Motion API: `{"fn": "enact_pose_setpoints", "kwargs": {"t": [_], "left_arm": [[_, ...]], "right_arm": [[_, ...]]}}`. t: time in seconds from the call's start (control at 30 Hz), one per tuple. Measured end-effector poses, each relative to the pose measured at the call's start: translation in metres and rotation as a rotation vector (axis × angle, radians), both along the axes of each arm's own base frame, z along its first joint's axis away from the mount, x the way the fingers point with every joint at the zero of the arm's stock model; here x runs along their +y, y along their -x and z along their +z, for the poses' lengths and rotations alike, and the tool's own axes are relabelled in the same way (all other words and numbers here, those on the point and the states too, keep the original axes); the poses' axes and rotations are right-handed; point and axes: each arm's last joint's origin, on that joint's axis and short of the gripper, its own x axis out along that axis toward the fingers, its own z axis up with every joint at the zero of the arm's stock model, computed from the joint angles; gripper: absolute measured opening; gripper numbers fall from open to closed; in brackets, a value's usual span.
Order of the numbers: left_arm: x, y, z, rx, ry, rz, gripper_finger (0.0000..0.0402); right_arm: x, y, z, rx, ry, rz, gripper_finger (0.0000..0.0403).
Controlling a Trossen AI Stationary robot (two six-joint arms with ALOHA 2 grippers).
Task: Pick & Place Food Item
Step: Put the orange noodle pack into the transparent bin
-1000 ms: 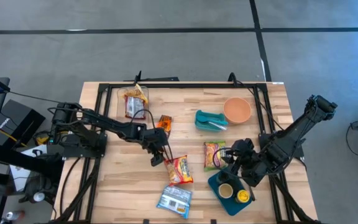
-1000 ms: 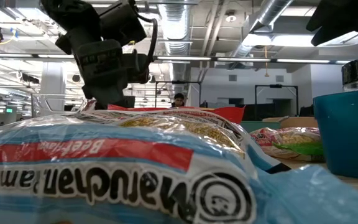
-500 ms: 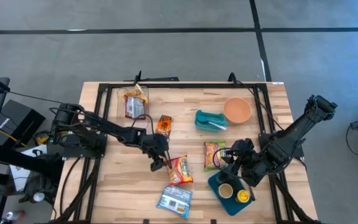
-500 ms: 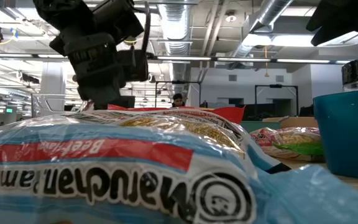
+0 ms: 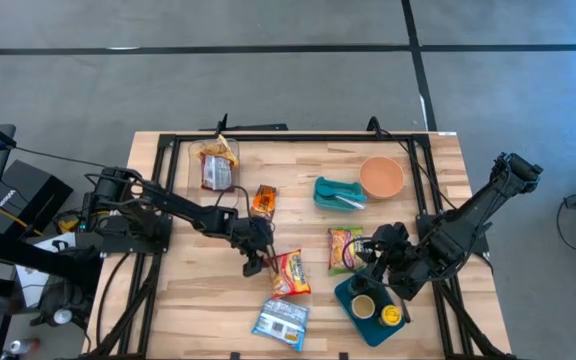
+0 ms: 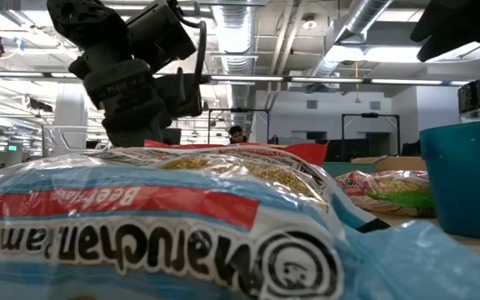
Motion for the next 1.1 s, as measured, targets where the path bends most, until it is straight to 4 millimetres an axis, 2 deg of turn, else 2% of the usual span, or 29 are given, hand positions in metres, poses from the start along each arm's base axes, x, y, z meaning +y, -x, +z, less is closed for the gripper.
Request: {"fn": "enact_pose_setpoints", "kwargs": {"t": [0.67,0.87,1.1], "left_arm": [[-0.017,0.002,0.001,-0.080,-0.198,-0.195,0.0246],[-0.017,0.002,0.001,-0.104,-0.283,-0.269,0.0246],[-0.017,0.002,0.000,-0.107,-0.339,-0.274,0.0246]], "right_arm": [[0.000,0.000,0.000,0.000,0.000,0.000,0.0161],[0.000,0.000,0.000,0.000,0.001,0.000,0.0161],[0.000,0.000,0.000,0.000,0.001,0.000,0.0161]]}}
